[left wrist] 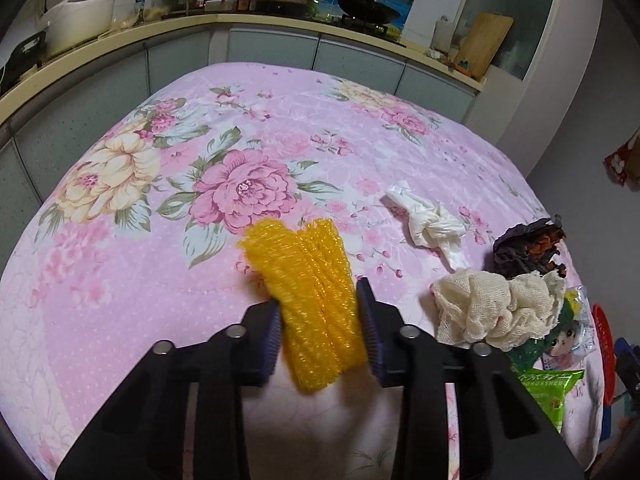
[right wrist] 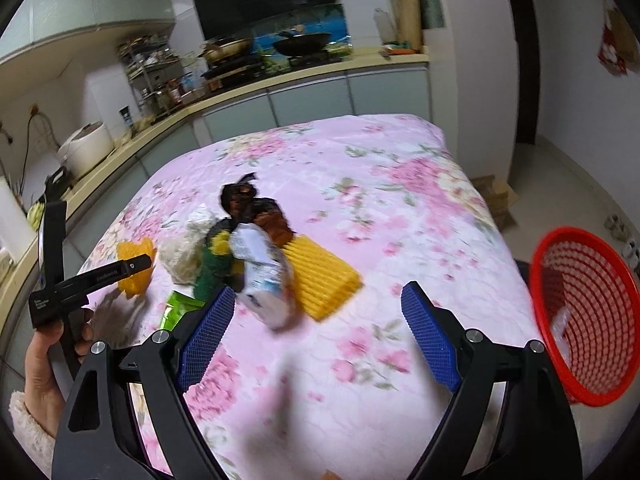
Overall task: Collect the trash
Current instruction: 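Grasp the yellow mesh sponge with the left tool while the right tool grasps the white printed snack bag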
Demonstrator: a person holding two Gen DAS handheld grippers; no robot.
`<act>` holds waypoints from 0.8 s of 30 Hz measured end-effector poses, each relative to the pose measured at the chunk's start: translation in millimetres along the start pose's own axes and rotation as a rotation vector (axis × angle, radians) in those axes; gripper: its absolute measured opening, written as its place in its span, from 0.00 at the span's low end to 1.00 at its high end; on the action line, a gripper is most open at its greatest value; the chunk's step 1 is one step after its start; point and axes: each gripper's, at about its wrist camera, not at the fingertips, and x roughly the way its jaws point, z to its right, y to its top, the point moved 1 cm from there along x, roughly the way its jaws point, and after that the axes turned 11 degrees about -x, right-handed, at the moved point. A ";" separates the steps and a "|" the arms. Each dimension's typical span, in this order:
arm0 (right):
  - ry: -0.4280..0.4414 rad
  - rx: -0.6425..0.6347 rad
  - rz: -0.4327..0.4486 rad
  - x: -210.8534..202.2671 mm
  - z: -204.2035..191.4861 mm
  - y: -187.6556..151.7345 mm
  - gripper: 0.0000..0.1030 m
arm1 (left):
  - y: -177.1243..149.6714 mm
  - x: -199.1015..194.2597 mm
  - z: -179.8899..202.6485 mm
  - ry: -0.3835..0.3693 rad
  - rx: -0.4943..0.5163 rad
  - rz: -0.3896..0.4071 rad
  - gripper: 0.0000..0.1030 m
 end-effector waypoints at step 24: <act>0.069 -0.098 -0.100 56.1 -28.1 11.4 0.28 | -4.2 -24.7 13.6 -0.014 0.054 0.068 0.24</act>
